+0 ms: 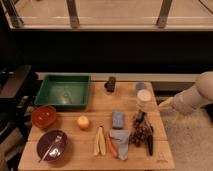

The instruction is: Place brush in paper cup

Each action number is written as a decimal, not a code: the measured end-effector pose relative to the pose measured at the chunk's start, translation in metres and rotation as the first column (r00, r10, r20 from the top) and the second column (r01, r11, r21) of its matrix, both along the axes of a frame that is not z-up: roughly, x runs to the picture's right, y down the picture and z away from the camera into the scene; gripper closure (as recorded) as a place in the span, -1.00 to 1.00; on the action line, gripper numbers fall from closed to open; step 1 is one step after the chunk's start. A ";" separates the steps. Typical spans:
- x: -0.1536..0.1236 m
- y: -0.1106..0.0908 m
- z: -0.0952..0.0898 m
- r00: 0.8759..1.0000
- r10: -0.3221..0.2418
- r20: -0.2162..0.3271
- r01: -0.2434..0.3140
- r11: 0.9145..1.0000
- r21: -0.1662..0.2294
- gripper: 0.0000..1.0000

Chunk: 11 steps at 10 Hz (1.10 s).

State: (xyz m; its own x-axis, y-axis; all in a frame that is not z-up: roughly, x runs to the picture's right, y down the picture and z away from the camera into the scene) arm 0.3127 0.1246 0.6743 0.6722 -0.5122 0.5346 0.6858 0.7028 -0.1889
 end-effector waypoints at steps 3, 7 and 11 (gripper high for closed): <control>-0.006 -0.003 0.002 0.997 -0.074 0.002 0.073 0.996 0.046 -0.25; -0.007 0.024 0.049 0.995 -0.100 0.017 0.099 0.994 0.054 -0.25; -0.003 0.042 0.085 0.996 -0.083 0.013 0.083 0.996 0.022 -0.25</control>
